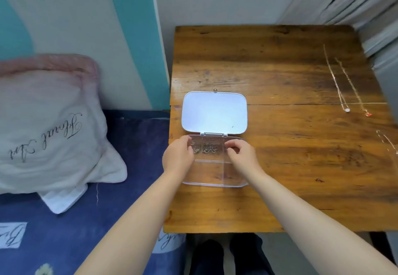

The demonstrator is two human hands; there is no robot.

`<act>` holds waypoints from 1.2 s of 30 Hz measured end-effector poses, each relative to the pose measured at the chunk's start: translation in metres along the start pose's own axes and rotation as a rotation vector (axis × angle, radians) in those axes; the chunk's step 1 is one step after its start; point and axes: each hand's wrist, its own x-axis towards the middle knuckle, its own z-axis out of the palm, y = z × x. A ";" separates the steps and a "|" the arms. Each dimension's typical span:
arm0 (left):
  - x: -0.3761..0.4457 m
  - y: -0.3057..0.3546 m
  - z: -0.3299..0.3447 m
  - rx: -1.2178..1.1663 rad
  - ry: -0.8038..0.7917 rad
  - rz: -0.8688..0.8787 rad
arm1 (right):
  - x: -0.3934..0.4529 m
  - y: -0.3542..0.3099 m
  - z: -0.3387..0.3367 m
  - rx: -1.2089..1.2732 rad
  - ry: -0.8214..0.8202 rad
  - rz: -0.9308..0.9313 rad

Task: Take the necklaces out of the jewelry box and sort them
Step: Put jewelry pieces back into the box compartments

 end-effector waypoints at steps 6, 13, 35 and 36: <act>0.004 0.014 -0.001 0.224 -0.033 0.169 | -0.004 0.007 -0.046 -0.056 0.017 -0.163; 0.026 0.118 0.029 0.240 -0.112 0.416 | 0.035 0.045 -0.172 -0.132 0.276 -0.080; 0.067 0.380 0.262 0.260 -0.067 0.429 | 0.165 0.185 -0.343 -0.595 0.217 -0.010; 0.067 0.381 0.261 0.298 -0.066 0.467 | 0.163 0.187 -0.342 -0.612 0.208 -0.026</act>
